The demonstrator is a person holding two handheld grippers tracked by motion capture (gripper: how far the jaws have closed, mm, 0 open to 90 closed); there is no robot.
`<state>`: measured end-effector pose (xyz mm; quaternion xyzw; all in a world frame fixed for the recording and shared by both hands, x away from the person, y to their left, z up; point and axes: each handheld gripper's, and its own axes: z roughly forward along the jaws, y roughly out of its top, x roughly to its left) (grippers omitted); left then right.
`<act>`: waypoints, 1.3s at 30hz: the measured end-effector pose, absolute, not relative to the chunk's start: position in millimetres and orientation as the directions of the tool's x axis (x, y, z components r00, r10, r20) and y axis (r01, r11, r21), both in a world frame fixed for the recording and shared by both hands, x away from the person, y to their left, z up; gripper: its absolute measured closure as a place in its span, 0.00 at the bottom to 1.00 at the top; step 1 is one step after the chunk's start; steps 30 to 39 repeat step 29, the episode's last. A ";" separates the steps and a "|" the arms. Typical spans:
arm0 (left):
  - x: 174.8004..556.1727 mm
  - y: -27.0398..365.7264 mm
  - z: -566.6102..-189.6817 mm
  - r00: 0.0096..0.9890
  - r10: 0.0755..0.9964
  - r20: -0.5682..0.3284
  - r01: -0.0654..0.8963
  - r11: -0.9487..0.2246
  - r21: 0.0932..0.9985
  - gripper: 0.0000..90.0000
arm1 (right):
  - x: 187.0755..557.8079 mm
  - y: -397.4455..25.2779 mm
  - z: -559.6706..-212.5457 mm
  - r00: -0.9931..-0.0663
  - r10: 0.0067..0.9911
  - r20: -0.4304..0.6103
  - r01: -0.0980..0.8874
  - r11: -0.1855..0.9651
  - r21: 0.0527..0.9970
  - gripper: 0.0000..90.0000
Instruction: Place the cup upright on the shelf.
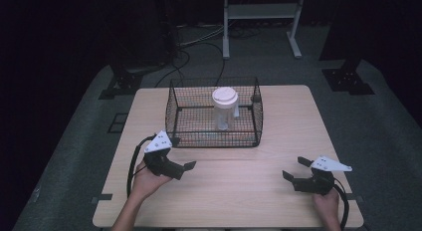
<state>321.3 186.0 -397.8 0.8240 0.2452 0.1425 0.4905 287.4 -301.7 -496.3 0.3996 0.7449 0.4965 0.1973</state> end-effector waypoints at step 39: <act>295.7 212.7 -440.4 0.788 0.614 -0.035 0.292 -0.324 0.900 0.00 | 287.1 -302.0 -496.2 -0.606 0.789 0.101 0.395 0.187 0.900 0.14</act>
